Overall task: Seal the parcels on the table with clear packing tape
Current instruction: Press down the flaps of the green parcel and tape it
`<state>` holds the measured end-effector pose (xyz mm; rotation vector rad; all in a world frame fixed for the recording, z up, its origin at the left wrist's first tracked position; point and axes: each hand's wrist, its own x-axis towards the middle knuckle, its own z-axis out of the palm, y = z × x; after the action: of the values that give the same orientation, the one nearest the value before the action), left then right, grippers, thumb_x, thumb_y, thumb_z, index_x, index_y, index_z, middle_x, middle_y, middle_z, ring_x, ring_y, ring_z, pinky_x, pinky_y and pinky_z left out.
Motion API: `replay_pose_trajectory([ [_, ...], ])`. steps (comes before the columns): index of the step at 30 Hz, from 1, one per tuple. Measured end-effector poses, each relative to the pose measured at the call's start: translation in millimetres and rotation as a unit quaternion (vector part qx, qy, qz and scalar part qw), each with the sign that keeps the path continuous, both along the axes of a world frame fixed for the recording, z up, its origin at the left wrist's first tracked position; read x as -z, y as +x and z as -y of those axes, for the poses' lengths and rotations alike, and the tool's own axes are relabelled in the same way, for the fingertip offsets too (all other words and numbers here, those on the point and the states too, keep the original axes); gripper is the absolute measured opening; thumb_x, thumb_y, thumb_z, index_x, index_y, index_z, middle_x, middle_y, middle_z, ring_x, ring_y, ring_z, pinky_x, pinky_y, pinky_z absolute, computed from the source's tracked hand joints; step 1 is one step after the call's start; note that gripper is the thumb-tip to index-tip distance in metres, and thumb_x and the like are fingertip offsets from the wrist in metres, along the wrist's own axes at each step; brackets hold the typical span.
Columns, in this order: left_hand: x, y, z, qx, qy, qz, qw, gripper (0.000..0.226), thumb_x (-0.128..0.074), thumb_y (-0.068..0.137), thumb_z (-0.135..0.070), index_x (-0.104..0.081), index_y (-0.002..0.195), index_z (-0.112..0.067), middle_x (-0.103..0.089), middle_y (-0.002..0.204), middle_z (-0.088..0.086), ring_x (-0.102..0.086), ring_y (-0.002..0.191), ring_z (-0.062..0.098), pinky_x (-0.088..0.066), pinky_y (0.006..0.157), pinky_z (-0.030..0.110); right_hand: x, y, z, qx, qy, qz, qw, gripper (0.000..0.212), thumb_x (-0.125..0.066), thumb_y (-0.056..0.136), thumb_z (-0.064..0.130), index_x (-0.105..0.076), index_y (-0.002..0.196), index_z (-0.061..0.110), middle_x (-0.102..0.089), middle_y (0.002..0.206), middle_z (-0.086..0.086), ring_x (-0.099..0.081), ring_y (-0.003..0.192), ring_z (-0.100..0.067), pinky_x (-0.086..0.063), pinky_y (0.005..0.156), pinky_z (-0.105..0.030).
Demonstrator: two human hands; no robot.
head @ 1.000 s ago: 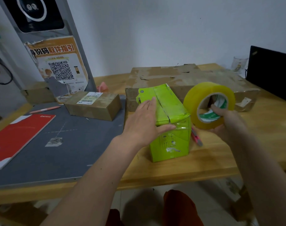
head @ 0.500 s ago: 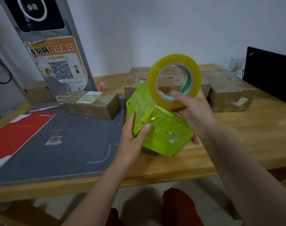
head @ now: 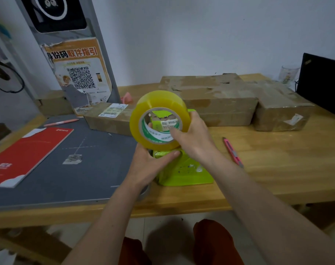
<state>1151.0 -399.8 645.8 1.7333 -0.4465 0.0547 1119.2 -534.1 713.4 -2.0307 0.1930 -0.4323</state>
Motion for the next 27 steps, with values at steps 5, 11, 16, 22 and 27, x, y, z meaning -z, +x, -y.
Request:
replay_pose_trajectory([
  [5,2.6,5.6,-7.5,-0.015,0.034,0.014,0.999,0.073,-0.082,0.055,-0.066,-0.047,0.118,-0.054,-0.054,0.131,-0.029,-0.05,0.124,-0.008,-0.048,0.102,0.029,-11.9,-2.3,26.8,0.007,-0.016,-0.007,1.0,0.025,-0.064,0.088,0.016,-0.051,0.108,0.012,-0.059,0.097,-0.001,-0.059,0.094,-0.023,-0.05,0.078,-0.039],
  [11,1.5,3.7,-6.8,0.008,0.069,0.03,0.997,0.077,-0.079,0.056,-0.073,-0.048,0.121,-0.045,-0.025,0.153,-0.037,-0.029,0.142,-0.003,-0.044,0.108,0.048,-7.0,-13.4,67.4,0.067,0.051,0.007,0.996,0.032,-0.068,0.086,0.018,-0.05,0.112,0.013,-0.058,0.106,-0.005,-0.06,0.096,-0.023,-0.053,0.066,-0.036],
  [16,-13.0,3.6,-4.1,0.002,0.152,0.072,0.986,0.093,-0.072,0.054,-0.08,-0.045,0.133,-0.037,-0.024,0.151,-0.036,-0.011,0.151,0.006,-0.02,0.122,0.048,11.1,-8.9,49.4,0.102,0.072,0.005,0.992,0.053,-0.081,0.066,0.047,-0.062,0.107,0.018,-0.066,0.102,0.003,-0.064,0.097,-0.019,-0.054,0.083,-0.039],
  [22,-30.8,-2.9,18.3,-0.019,0.273,0.133,0.953,0.102,-0.057,0.057,-0.091,-0.045,0.138,-0.03,-0.056,0.131,-0.009,-0.047,0.123,0.013,-0.043,0.105,0.044,18.0,-3.3,53.5,0.095,0.074,0.001,0.993,0.034,-0.075,0.078,0.029,-0.067,0.109,0.017,-0.07,0.103,-0.002,-0.065,0.098,-0.023,-0.054,0.087,-0.044],
  [27,-37.1,-2.0,13.2,-0.026,0.344,0.124,0.931,0.118,-0.044,0.053,-0.093,-0.036,0.15,-0.026,-0.05,0.146,-0.006,-0.043,0.134,0.015,-0.033,0.115,0.045,1.3,-1.3,68.6,0.07,0.042,0.001,0.997,0.027,-0.068,0.08,0.013,-0.064,0.106,0.012,-0.068,0.105,-0.01,-0.063,0.1,-0.029,-0.051,0.088,-0.044],
])
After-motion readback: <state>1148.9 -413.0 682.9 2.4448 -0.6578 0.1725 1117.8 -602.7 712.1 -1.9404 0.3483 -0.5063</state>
